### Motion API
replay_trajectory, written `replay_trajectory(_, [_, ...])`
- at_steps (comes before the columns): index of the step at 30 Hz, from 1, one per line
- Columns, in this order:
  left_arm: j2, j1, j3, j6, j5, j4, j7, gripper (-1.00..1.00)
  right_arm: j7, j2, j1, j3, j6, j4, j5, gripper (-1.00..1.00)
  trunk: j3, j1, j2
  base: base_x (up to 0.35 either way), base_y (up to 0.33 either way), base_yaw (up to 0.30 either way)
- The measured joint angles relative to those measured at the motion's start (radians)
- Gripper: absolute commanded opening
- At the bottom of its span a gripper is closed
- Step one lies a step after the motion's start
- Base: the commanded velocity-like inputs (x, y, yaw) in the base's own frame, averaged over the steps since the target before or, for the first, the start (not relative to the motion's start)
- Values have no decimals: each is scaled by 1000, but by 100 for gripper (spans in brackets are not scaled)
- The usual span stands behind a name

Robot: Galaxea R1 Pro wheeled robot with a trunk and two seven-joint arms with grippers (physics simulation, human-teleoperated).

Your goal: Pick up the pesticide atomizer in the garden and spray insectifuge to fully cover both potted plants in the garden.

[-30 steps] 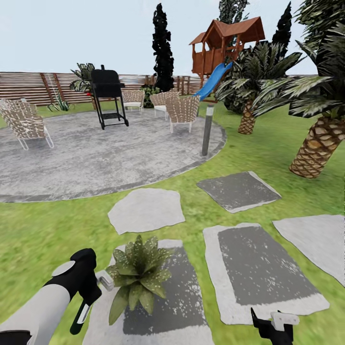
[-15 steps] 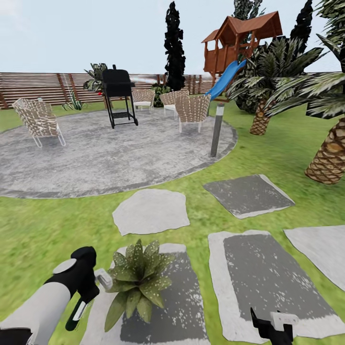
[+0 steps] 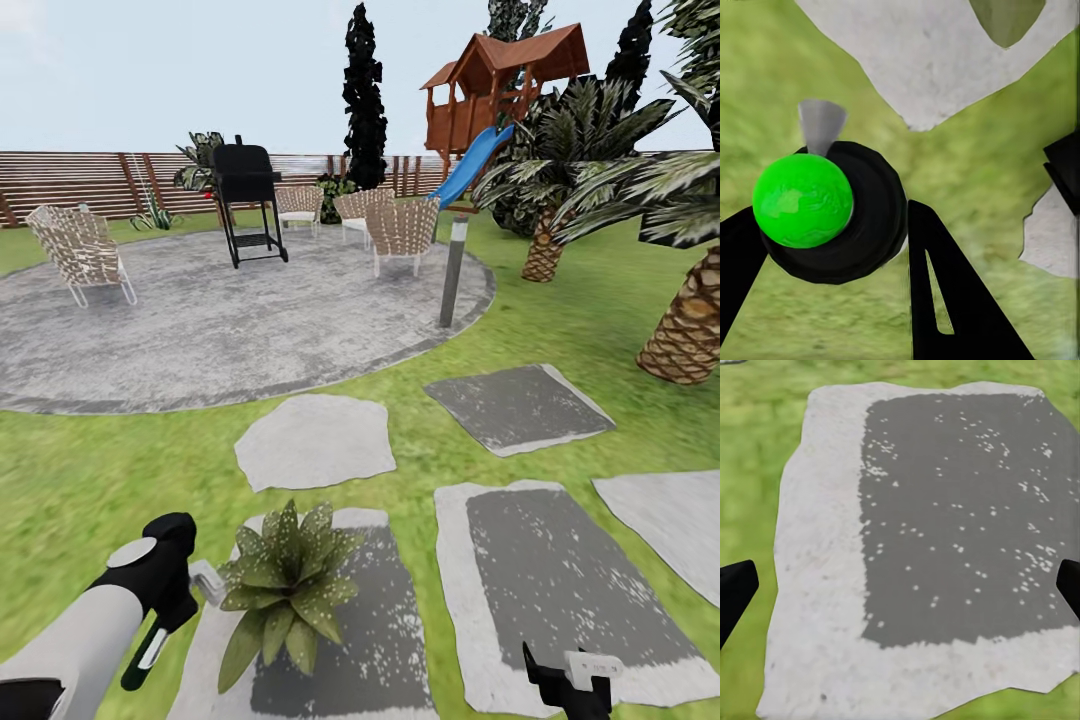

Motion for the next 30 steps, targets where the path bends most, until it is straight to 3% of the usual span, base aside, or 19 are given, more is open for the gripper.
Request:
replay_trajectory(3, [-14, -11, -2, 2, 3, -1, -1, -100, 0, 0, 0, 0, 0, 0, 0, 100, 0, 0, 0, 118, 0, 0])
replay_trajectory(8, [-16, -17, -6, 0, -9, -12, -62, -100, 0, 0, 0, 0, 0, 0, 0, 100, 0, 0, 0, 6, 0, 0])
replay_trajectory(10, [-18, -48, -8, -2, -15, -17, -82, -100, 0, 0, 0, 0, 0, 0, 0, 100, 0, 0, 0, 0, 0, 0])
replay_trajectory(16, [-20, -84, -9, -2, -32, -18, -87, -100, 0, 0, 0, 0, 0, 0, 0, 100, 0, 0, 0, 0, 0, 0])
replay_trajectory(25, [-17, -79, -9, -2, -36, -5, -87, -100, 0, 0, 0, 0, 0, 0, 0, 100, 0, 0, 0, 0, 0, 1])
replay_trajectory(30, [-18, -85, -9, -2, -35, -6, -86, -100, 0, 0, 0, 0, 0, 0, 0, 100, 0, 0, 0, 74, -111, 190])
